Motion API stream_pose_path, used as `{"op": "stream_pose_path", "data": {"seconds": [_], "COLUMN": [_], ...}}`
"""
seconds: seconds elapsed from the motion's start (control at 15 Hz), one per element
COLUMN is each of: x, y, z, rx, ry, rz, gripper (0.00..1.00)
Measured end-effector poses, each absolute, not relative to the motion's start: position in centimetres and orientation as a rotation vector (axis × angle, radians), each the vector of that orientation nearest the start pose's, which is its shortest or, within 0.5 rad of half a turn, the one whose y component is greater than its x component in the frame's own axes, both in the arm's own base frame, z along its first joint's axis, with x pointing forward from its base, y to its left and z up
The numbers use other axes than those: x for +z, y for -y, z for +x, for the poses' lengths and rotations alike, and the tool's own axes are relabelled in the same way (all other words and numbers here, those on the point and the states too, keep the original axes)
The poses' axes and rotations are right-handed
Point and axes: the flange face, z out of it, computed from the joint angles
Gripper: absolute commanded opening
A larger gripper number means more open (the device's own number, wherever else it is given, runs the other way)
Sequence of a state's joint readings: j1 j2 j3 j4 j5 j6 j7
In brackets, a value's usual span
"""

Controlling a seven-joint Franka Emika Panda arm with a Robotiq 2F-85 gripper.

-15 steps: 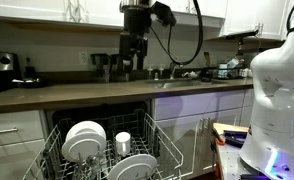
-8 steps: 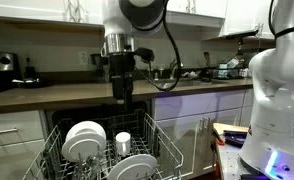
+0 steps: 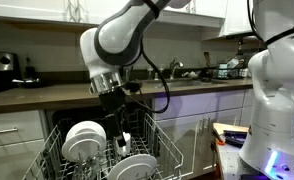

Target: Put the plate in the dishwasher on the counter

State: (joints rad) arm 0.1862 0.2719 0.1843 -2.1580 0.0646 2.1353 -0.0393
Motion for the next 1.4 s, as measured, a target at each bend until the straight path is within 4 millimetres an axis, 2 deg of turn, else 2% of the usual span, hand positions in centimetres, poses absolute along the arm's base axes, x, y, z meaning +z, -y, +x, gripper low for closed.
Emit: {"op": "stream_pose_path", "data": {"seconds": [0.33, 0.73, 1.0, 1.27, 1.33, 1.4], "x": [20.8, 20.6, 17.9, 14.8, 14.2, 13.6], "y": [-20.7, -20.6, -19.7, -18.5, -18.4, -18.5], "z": [49.4, 49.5, 49.3, 49.2, 49.3, 49.4], "rx": [0.572, 0.578, 0.644, 0.689, 0.666, 0.635], "ry": [0.533, 0.528, 0.587, 0.676, 0.699, 0.720], "rz": [-2.991, -2.993, -3.023, -3.142, -3.174, -3.202], "gripper": [1.00, 1.00, 1.00, 1.00, 0.90, 0.73]}}
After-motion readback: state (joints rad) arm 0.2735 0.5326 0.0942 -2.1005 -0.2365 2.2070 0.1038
